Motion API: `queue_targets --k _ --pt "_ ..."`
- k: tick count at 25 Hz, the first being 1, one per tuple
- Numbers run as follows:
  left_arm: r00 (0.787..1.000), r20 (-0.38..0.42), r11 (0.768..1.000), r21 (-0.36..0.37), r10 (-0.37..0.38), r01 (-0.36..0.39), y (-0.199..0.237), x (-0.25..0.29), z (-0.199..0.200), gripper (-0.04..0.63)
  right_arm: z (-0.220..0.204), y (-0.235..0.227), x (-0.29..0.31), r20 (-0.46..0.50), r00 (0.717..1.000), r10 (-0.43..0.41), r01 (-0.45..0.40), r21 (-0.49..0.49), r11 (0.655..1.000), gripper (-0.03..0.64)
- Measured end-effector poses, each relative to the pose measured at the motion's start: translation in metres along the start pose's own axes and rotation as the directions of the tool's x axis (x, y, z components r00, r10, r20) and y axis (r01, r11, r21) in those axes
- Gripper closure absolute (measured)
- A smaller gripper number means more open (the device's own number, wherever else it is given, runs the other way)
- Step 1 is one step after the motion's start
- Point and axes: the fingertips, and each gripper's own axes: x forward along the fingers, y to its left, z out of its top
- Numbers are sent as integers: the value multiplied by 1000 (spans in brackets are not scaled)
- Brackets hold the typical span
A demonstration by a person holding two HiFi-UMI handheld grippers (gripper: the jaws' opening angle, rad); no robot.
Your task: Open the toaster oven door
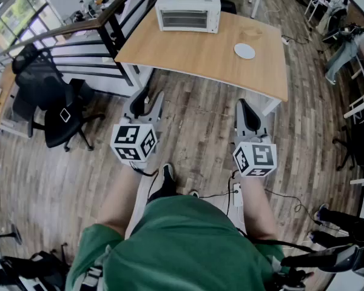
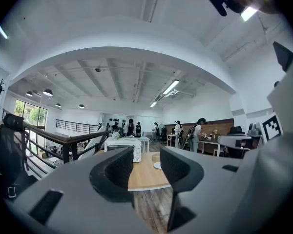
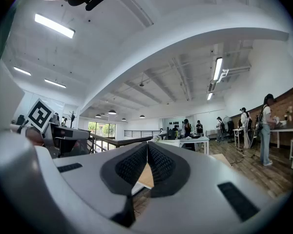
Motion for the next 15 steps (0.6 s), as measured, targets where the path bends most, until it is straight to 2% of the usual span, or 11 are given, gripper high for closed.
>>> queue_targets --k 10,15 --pt "1000 4 1000 -12 9 -9 5 -17 -2 413 5 11 -10 4 1000 3 -3 -6 1000 592" --pt "1000 0 1000 -18 15 -15 31 -13 -3 413 -1 22 12 -1 1000 1 -1 33 999 592"
